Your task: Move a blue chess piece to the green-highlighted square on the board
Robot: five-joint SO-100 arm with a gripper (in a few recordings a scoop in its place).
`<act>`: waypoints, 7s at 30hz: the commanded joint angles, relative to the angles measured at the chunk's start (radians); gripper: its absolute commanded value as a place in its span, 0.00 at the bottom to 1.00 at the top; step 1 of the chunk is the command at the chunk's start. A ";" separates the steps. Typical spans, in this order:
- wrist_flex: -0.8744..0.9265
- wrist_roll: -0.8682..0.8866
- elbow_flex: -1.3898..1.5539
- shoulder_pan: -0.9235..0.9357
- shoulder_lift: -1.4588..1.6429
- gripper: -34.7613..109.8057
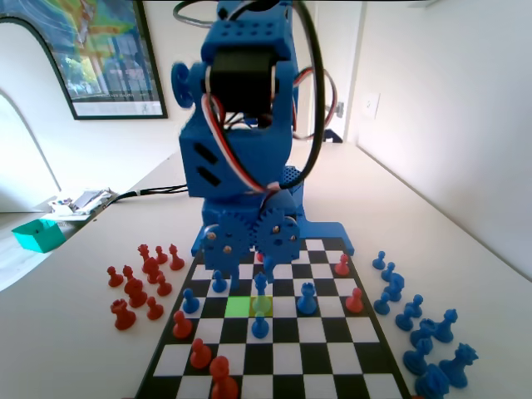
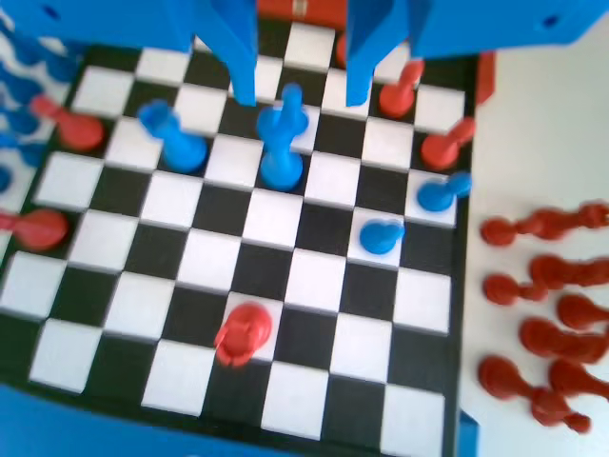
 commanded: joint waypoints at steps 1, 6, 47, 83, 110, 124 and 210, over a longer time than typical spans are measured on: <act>-0.020 -0.009 0.009 0.002 0.026 0.35; -0.055 0.000 0.040 -0.002 0.018 0.34; -0.245 0.132 0.178 -0.018 0.008 0.32; -0.064 0.083 0.037 0.092 0.034 0.25; -0.115 0.041 0.049 0.106 -0.061 0.34; 0.028 -0.012 -0.038 0.106 -0.017 0.36; 0.557 0.098 0.356 -0.075 1.690 0.27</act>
